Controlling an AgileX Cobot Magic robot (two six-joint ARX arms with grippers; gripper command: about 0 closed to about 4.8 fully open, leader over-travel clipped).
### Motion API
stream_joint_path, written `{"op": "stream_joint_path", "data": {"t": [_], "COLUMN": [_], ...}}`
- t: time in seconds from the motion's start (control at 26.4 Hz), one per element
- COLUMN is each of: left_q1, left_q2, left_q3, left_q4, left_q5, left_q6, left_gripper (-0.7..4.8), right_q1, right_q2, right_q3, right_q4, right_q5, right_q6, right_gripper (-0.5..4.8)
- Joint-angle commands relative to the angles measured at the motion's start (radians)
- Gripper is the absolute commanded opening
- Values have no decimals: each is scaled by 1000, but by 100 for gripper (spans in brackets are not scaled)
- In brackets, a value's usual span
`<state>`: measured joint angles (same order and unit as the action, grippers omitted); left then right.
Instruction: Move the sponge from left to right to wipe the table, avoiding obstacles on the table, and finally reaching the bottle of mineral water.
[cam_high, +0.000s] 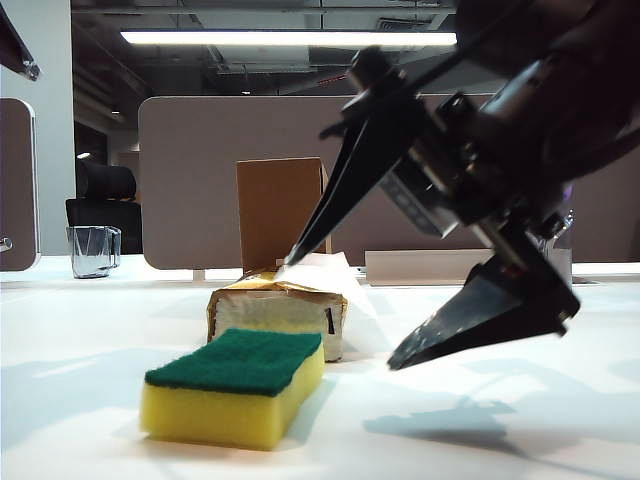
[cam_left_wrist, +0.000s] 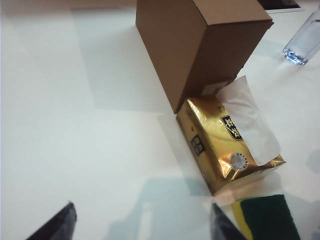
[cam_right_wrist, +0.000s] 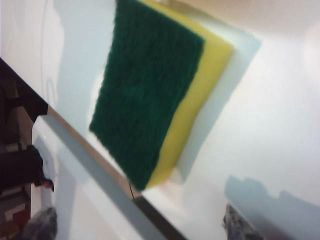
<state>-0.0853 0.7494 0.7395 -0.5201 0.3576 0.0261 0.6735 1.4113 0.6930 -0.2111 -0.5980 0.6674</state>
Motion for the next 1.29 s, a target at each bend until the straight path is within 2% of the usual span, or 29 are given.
{"op": "stream_joint_path", "data": {"t": [0.04, 0.15, 0.42, 0.87, 1.06, 1.21, 1.29], "left_q1": [1, 1, 1, 1, 1, 1, 1], "left_q2": [-14, -16, -23, -40, -47, -55, -59], "left_q3": [8, 8, 8, 8, 8, 8, 8], "left_q4": [4, 5, 3, -3, -4, -4, -4], "left_q5": [5, 6, 6, 6, 6, 5, 5], "left_q6": [0, 0, 0, 0, 0, 1, 1], "left_gripper": [342, 342, 342, 342, 342, 342, 342], "right_q1": [8, 16, 48, 77, 87, 96, 103], "right_q2": [53, 78, 137, 212, 219, 248, 277], "right_q3": [4, 4, 14, 35, 35, 35, 35], "right_q4": [82, 95, 191, 193, 188, 178, 162], "right_q5": [9, 57, 87, 160, 231, 264, 263], "right_q6": [26, 40, 93, 126, 130, 130, 130], "right_gripper": [432, 432, 432, 432, 431, 370, 366]}}
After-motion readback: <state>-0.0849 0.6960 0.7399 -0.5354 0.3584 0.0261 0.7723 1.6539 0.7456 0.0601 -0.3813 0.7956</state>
